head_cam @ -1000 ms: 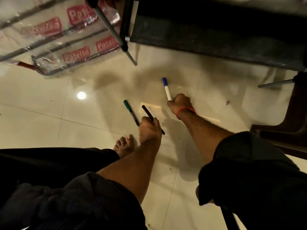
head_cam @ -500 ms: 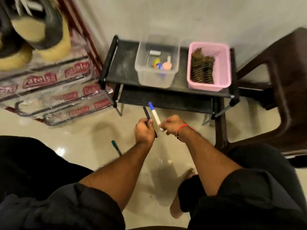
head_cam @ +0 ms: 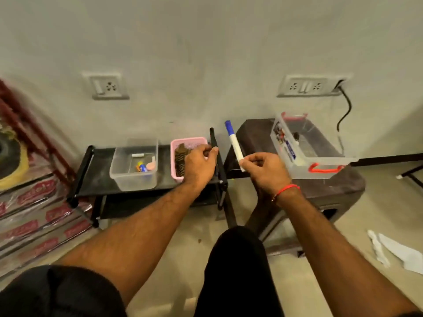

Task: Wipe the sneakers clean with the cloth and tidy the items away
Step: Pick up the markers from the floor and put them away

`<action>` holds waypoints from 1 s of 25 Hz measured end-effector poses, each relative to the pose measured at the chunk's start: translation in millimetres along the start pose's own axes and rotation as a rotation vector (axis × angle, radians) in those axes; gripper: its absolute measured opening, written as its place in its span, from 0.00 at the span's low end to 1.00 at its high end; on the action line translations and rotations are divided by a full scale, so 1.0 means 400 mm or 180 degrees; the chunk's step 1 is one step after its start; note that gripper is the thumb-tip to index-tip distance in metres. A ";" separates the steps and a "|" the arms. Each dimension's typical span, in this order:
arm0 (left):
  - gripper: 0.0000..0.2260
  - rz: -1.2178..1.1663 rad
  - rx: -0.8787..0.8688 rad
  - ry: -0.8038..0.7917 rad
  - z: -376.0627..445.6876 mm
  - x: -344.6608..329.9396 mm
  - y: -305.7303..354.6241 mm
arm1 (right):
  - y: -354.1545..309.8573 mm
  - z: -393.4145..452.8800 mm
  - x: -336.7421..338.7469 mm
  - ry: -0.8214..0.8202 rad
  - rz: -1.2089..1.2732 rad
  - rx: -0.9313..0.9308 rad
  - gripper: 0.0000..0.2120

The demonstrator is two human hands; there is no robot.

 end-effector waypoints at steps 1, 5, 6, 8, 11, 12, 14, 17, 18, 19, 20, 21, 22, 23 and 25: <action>0.11 -0.0021 -0.0182 -0.0136 -0.002 -0.044 0.067 | -0.011 0.022 0.082 0.0249 0.0027 0.0027 0.04; 0.14 0.0017 -0.0835 -0.0650 -0.016 -0.214 0.286 | 0.008 0.118 0.342 0.1061 -0.0300 0.0024 0.07; 0.14 0.0127 -0.0942 -0.0738 -0.016 -0.254 0.317 | 0.026 0.143 0.381 0.1197 -0.0457 -0.0019 0.08; 0.18 0.0318 -0.1022 -0.0852 -0.013 -0.332 0.357 | 0.072 0.194 0.429 0.1269 -0.0817 -0.0116 0.10; 0.22 0.0650 -0.1201 -0.0972 -0.023 -0.435 0.385 | 0.152 0.283 0.442 0.1018 -0.1424 -0.0302 0.11; 0.22 0.0899 -0.1404 -0.0953 -0.030 -0.463 0.394 | 0.167 0.309 0.440 0.0951 -0.1616 -0.0326 0.12; 0.20 0.1489 -0.1966 -0.0896 -0.046 -0.514 0.412 | 0.182 0.348 0.436 0.0891 -0.1911 -0.0324 0.16; 0.12 0.2179 -0.2332 -0.1190 -0.057 -0.600 0.417 | 0.193 0.369 0.420 0.0726 -0.2164 -0.0299 0.19; 0.11 0.2360 -0.2298 -0.1322 -0.057 -0.626 0.412 | 0.200 0.368 0.413 0.0677 -0.2191 -0.0311 0.19; 0.10 0.2505 -0.2264 -0.1437 -0.060 -0.649 0.407 | 0.211 0.368 0.409 0.0656 -0.2169 -0.0342 0.19; 0.10 0.2616 -0.2256 -0.1501 -0.064 -0.667 0.405 | 0.220 0.367 0.404 0.0670 -0.2103 -0.0369 0.19; 0.10 0.2696 -0.2287 -0.1517 -0.068 -0.680 0.404 | 0.226 0.367 0.402 0.0712 -0.2032 -0.0391 0.19; 0.10 0.2770 -0.2316 -0.1526 -0.072 -0.691 0.401 | 0.231 0.367 0.401 0.0756 -0.1985 -0.0407 0.19; 0.11 0.2848 -0.2342 -0.1538 -0.075 -0.699 0.400 | 0.231 0.367 0.401 0.0786 -0.1964 -0.0420 0.19; 0.13 0.3033 -0.2397 -0.1570 -0.079 -0.707 0.395 | 0.232 0.368 0.402 0.0792 -0.1965 -0.0459 0.20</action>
Point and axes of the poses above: each hand's wrist, its own z-axis towards the middle knuckle, its own x-axis out of the back of the hand, y = z × x, the point moved 4 cm from there along z, towards the middle knuckle, and after that the axes turned 11 degrees about y, right-handed, at the moved point
